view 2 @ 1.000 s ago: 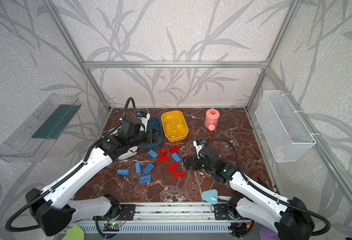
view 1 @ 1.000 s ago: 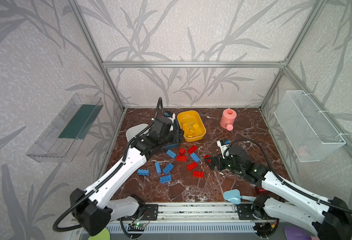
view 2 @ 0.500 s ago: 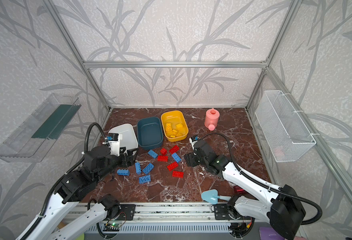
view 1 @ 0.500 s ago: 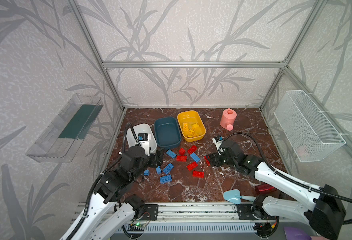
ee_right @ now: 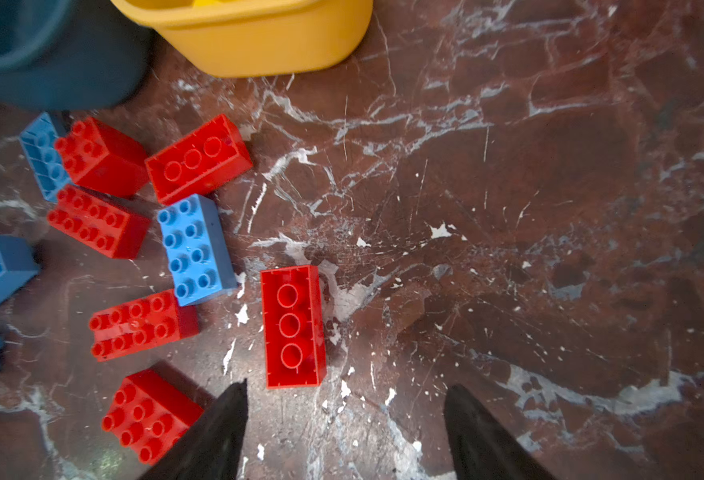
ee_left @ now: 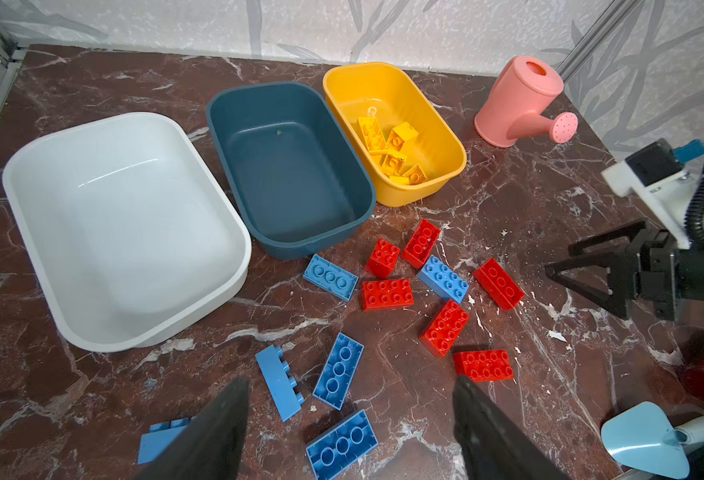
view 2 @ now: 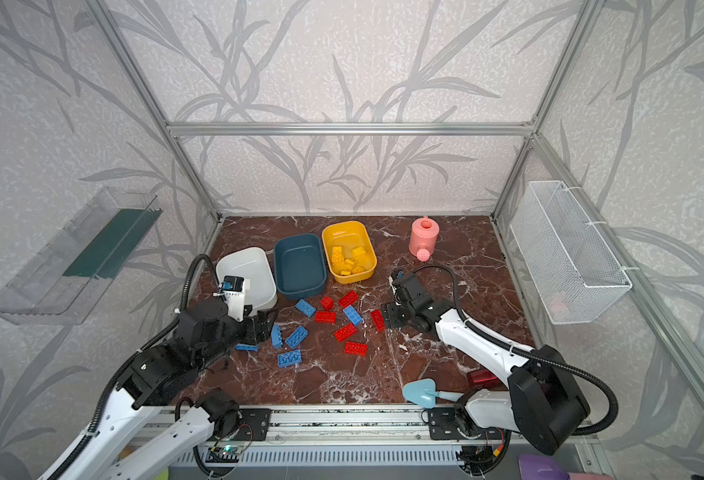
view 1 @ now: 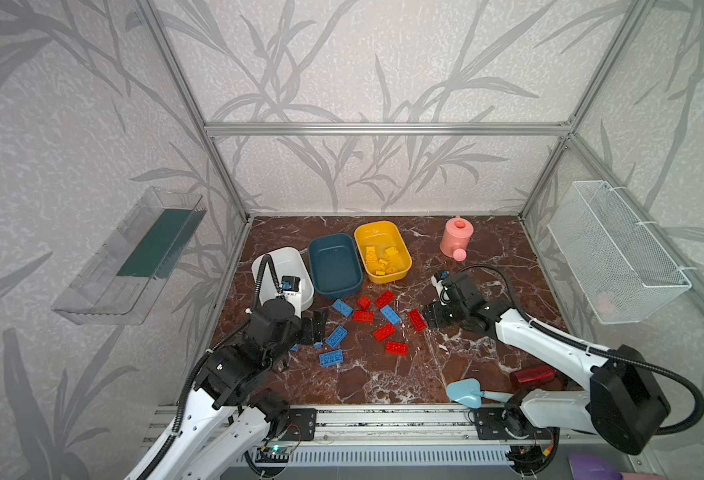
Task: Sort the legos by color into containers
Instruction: 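Lower the right gripper and close it on a red 2x4 brick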
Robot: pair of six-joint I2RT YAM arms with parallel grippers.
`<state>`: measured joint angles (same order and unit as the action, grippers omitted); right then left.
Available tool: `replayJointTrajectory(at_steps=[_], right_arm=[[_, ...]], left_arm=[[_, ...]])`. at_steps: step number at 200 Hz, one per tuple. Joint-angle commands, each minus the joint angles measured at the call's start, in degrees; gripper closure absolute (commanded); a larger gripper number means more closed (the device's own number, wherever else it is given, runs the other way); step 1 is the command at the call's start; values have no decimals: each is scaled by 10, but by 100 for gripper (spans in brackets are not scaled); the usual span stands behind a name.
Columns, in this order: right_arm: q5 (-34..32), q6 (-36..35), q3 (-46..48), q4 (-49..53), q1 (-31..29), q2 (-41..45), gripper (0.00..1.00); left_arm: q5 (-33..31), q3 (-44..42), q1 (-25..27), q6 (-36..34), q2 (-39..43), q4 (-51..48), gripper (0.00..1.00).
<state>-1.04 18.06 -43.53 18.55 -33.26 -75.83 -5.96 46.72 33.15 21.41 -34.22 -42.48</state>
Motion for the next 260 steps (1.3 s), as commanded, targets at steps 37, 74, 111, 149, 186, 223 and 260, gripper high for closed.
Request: replayJointTrajectory(at_steps=[37,74,111,149,186,223,260], right_arm=[[37,-33,-68,12,2,-106,26],[52,-36,-94,17,-5,-147,16],[45,-38,-98,12,-27,-162,11],[32,-34,-92,11,-39,-181,14],[17,-34,-88,12,-45,-189,32],[8,-34,-88,14,-50,-189,51],[6,-33,-89,20,-51,-178,65]], left_arm=[[5,0,1,-11,-4,-7,23],[4,0,2,-12,-5,-8,23],[7,-1,1,-12,-6,-7,23],[10,0,1,-12,-9,-7,23],[9,-1,1,-12,-8,-7,23],[7,-1,1,-12,-7,-9,23],[6,-1,1,-11,-6,-9,23]])
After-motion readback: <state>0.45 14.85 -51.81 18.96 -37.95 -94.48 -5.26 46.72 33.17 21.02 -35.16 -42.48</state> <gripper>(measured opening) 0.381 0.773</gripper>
